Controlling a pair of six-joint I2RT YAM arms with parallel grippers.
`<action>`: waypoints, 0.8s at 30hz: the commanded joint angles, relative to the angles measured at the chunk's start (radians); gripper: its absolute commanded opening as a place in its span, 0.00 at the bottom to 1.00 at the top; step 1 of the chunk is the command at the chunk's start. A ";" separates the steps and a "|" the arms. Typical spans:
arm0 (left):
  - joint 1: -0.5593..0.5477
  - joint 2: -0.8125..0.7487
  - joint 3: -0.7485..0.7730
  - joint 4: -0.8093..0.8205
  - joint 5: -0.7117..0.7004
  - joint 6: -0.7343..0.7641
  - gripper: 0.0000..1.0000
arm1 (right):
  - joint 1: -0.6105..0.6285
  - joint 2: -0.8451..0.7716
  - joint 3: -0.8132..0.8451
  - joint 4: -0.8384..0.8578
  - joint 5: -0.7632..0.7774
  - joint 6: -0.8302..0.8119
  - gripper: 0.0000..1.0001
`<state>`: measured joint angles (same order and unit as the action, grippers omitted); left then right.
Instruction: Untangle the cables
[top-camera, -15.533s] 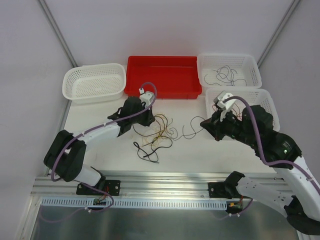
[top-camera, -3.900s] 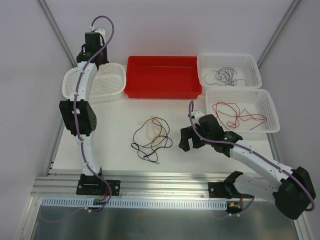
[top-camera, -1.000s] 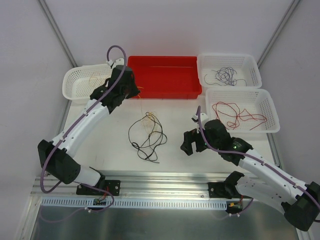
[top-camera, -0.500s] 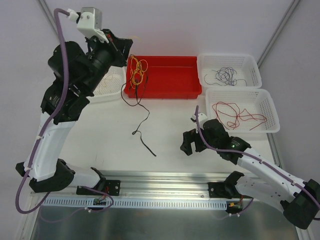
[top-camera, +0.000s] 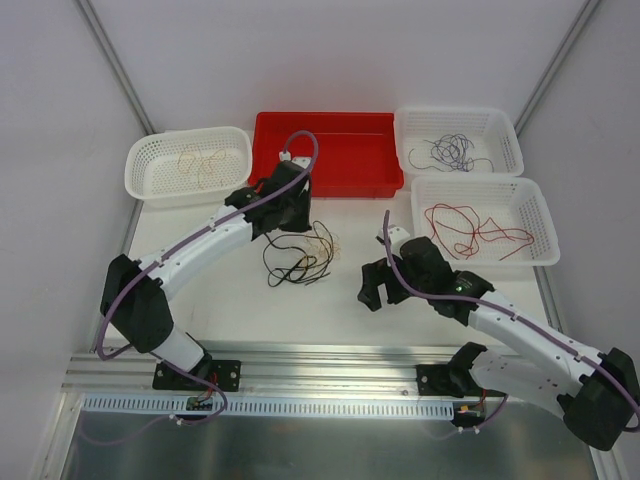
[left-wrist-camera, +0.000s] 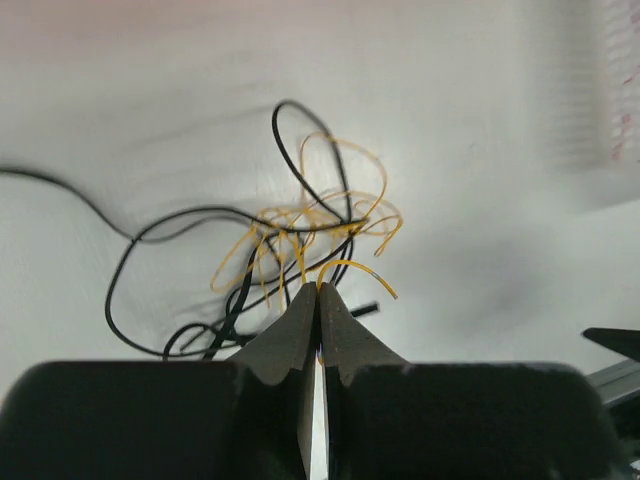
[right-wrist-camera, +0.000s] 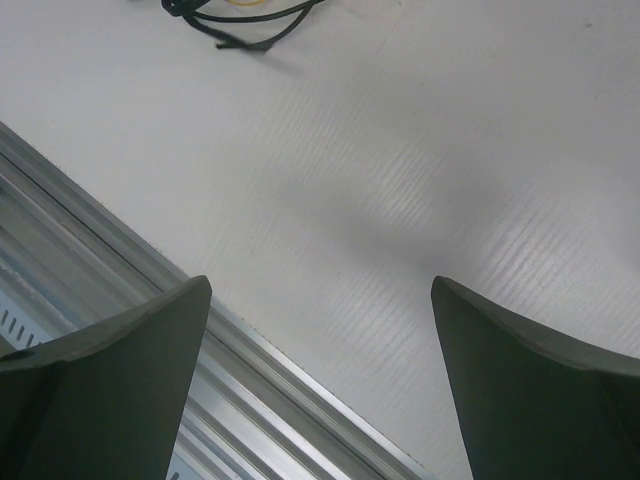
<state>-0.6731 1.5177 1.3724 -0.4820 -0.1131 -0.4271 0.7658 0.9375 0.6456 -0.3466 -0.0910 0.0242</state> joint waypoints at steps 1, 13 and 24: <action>0.004 -0.036 -0.048 0.020 -0.020 -0.096 0.00 | 0.010 0.015 0.039 0.052 -0.015 0.010 0.97; 0.049 -0.057 -0.186 0.020 -0.034 -0.085 0.77 | 0.021 0.136 0.109 0.104 -0.035 0.000 0.97; 0.197 -0.136 -0.426 0.066 -0.033 -0.163 0.85 | 0.021 0.339 0.250 0.195 -0.041 0.039 0.99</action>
<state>-0.5110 1.4097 1.0096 -0.4419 -0.1360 -0.5404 0.7834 1.2407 0.8333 -0.2272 -0.1184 0.0326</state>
